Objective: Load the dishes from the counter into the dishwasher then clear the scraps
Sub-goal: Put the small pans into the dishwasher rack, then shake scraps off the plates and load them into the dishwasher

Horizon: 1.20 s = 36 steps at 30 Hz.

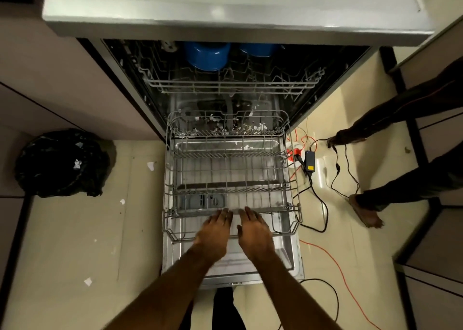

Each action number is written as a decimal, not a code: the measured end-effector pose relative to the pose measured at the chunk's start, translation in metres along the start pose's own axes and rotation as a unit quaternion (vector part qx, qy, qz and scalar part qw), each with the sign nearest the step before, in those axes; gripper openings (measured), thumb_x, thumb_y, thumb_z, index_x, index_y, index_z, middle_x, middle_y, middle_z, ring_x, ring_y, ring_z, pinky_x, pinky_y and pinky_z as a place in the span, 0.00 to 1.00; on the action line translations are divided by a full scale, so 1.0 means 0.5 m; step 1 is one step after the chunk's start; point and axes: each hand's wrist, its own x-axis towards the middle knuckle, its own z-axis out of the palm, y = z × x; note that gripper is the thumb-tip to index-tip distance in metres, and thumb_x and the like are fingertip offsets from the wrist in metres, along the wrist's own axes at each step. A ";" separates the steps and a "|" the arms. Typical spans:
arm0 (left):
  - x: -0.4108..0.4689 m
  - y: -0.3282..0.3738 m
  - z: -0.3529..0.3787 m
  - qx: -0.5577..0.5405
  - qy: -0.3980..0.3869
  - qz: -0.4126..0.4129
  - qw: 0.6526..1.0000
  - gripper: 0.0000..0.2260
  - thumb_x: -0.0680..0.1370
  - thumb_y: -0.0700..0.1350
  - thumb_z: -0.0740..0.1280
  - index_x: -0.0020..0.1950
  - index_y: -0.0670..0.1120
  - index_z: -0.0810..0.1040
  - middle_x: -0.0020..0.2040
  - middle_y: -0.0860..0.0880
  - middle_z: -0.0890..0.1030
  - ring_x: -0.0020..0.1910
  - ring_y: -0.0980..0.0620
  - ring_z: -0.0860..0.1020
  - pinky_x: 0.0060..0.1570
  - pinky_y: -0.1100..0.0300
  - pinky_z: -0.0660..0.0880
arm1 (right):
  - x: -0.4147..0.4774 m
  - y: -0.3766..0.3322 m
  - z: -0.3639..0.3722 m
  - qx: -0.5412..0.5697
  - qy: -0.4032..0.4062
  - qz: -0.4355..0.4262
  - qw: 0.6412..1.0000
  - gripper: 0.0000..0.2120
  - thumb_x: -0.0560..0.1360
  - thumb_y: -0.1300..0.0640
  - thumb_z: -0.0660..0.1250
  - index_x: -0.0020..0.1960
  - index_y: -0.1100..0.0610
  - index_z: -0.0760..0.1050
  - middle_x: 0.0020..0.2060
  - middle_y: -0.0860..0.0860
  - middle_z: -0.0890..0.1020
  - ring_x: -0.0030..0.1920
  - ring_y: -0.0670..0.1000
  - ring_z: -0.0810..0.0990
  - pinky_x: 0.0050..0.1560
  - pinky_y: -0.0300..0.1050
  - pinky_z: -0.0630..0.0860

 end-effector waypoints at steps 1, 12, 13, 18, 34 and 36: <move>-0.009 -0.005 -0.025 0.000 0.027 0.001 1.000 0.40 0.81 0.40 0.63 0.81 0.45 0.36 0.82 0.45 0.37 0.81 0.45 0.40 0.80 0.48 0.42 | -0.003 -0.010 -0.023 0.002 0.017 -0.007 1.000 0.31 0.84 0.53 0.62 0.83 0.53 0.56 0.82 0.54 0.61 0.82 0.57 0.60 0.82 0.53 0.57; -0.250 -0.069 -0.413 0.004 0.254 -0.024 0.967 0.42 0.78 0.50 0.68 0.83 0.47 0.46 0.82 0.49 0.40 0.81 0.48 0.42 0.79 0.49 0.46 | -0.106 -0.194 -0.401 0.052 0.128 -0.096 0.986 0.34 0.85 0.44 0.58 0.85 0.52 0.48 0.84 0.52 0.49 0.84 0.55 0.46 0.82 0.54 0.41; -0.286 -0.072 -0.445 0.016 0.267 -0.030 0.963 0.41 0.77 0.51 0.68 0.83 0.46 0.48 0.82 0.48 0.43 0.81 0.47 0.44 0.78 0.49 0.48 | -0.122 -0.214 -0.435 0.053 0.136 -0.110 0.983 0.34 0.84 0.45 0.59 0.85 0.53 0.49 0.85 0.52 0.50 0.84 0.54 0.46 0.83 0.55 0.41; -0.465 -0.074 -0.582 0.045 0.328 -0.049 0.942 0.38 0.79 0.53 0.66 0.83 0.46 0.50 0.83 0.47 0.46 0.82 0.46 0.47 0.79 0.49 0.49 | -0.205 -0.303 -0.565 0.055 0.168 -0.181 0.967 0.33 0.84 0.43 0.59 0.85 0.52 0.53 0.84 0.52 0.54 0.84 0.54 0.49 0.83 0.52 0.42; -0.867 -0.224 -0.602 -0.085 0.437 -0.192 0.875 0.36 0.80 0.58 0.65 0.83 0.50 0.52 0.83 0.52 0.47 0.82 0.52 0.45 0.80 0.48 0.51 | -0.395 -0.552 -0.660 0.146 0.154 -0.275 0.938 0.32 0.83 0.44 0.64 0.83 0.48 0.57 0.83 0.47 0.58 0.80 0.42 0.48 0.83 0.50 0.47; -0.890 -0.262 -0.593 -0.095 0.439 -0.186 0.874 0.36 0.80 0.59 0.65 0.83 0.50 0.53 0.83 0.52 0.47 0.82 0.53 0.44 0.80 0.50 0.49 | -0.401 -0.598 -0.654 0.151 0.157 -0.273 0.937 0.32 0.83 0.45 0.65 0.83 0.48 0.58 0.83 0.48 0.59 0.83 0.47 0.51 0.83 0.55 0.51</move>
